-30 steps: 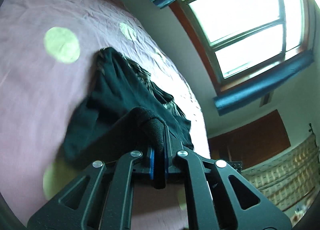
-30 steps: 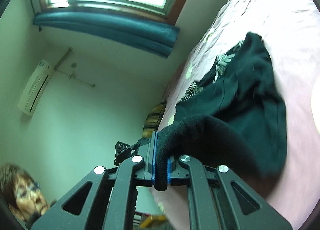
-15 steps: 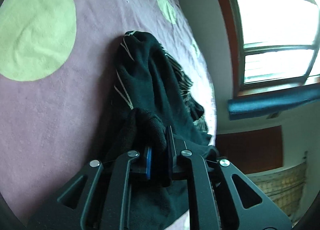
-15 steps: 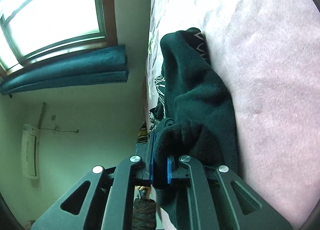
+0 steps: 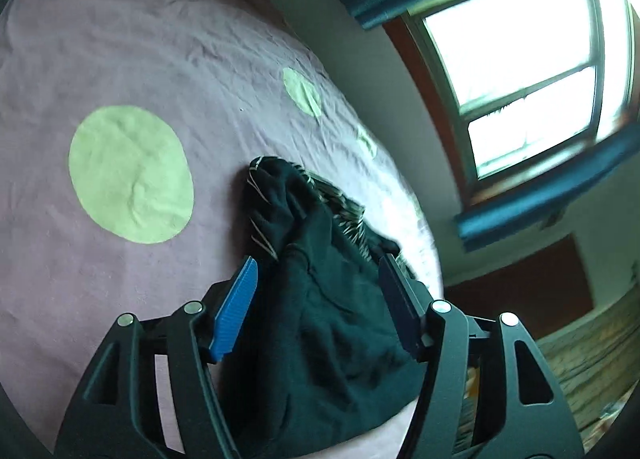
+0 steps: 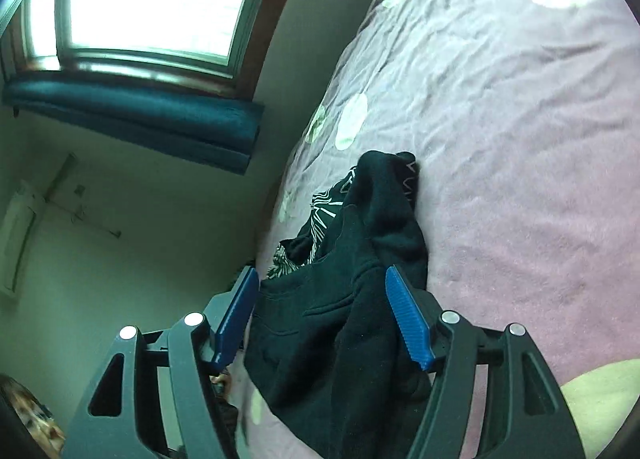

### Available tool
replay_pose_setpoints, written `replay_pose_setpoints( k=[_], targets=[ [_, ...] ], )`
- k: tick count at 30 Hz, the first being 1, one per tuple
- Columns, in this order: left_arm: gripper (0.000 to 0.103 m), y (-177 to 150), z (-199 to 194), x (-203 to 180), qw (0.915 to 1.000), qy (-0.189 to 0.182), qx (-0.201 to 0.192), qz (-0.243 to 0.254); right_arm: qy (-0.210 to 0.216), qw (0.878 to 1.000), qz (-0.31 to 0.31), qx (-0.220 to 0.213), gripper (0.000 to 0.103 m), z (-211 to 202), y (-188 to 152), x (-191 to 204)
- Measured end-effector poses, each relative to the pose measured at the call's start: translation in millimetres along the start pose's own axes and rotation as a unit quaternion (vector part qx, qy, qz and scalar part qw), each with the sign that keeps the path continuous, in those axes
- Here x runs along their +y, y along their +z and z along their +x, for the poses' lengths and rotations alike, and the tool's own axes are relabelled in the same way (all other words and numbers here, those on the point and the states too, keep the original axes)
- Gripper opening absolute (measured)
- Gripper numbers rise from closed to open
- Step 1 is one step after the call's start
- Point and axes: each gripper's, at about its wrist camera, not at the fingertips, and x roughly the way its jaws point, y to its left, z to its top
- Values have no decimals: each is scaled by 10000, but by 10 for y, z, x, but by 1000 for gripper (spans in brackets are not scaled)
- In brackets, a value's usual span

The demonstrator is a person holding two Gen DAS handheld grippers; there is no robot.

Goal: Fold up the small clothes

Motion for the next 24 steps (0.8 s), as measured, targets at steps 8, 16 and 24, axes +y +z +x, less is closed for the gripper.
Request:
replay_pose_setpoints(
  k=[8, 16, 24],
  targets=[
    [69, -8, 557, -466, 9787, 1089, 561, 1647, -655, 9939, -777, 438, 66, 518, 143, 236],
    [90, 144, 971, -614, 9673, 1212, 684, 2120, -868, 9888, -1067, 585, 66, 579, 150, 207],
    [90, 142, 1174, -611, 9518, 1565, 901, 2480, -985, 9860, -1222, 561, 66, 590, 179, 214]
  ],
)
